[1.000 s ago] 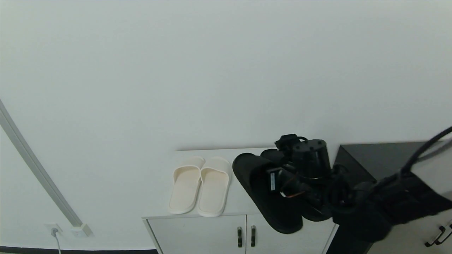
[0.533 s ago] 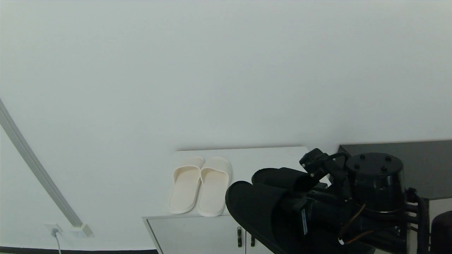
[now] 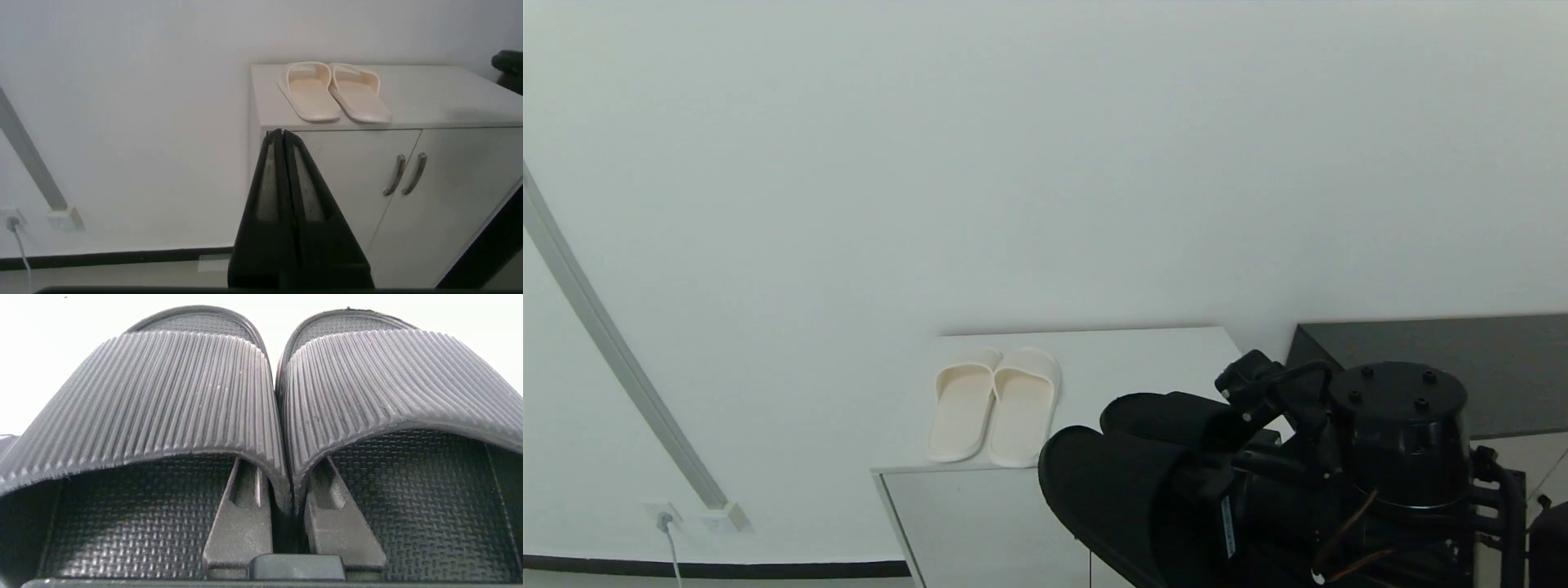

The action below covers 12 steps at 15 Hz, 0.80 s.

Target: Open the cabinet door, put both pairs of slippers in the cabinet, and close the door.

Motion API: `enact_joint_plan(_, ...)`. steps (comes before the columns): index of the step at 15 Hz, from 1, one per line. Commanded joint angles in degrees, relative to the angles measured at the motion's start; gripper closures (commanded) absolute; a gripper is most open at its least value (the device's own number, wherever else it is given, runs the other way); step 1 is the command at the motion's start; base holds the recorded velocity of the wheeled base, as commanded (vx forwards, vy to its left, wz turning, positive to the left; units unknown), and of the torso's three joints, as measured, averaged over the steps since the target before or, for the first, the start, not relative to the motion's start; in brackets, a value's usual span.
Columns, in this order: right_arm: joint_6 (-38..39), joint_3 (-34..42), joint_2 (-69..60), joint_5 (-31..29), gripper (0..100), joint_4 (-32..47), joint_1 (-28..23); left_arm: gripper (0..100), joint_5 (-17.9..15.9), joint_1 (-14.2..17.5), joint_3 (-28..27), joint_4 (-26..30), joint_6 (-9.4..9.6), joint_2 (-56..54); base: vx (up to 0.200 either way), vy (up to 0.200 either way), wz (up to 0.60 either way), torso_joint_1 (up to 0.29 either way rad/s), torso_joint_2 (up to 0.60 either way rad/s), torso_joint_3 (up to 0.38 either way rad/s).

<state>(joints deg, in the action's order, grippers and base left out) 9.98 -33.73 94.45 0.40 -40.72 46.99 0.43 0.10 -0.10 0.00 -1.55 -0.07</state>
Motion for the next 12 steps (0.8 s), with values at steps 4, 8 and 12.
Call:
enact_joint_plan(4,-1.3,1.1,1.2,0.1,100,-0.1,-0.1,100,0.0,0.1,0.0,0.0,-0.03,0.1,0.000,0.000,0.00,0.000,0.00,0.000)
enact_joint_plan(8,-1.4,1.2,1.2,0.2,100,-0.1,-0.1,100,0.0,0.1,0.0,0.0,-0.03,0.1,0.000,0.000,0.00,0.000,0.00,0.000)
enact_joint_plan(12,-1.5,1.4,1.2,0.2,100,-0.1,-0.1,100,0.0,0.1,0.1,0.0,0.05,0.1,0.000,0.000,0.00,0.000,0.00,0.000)
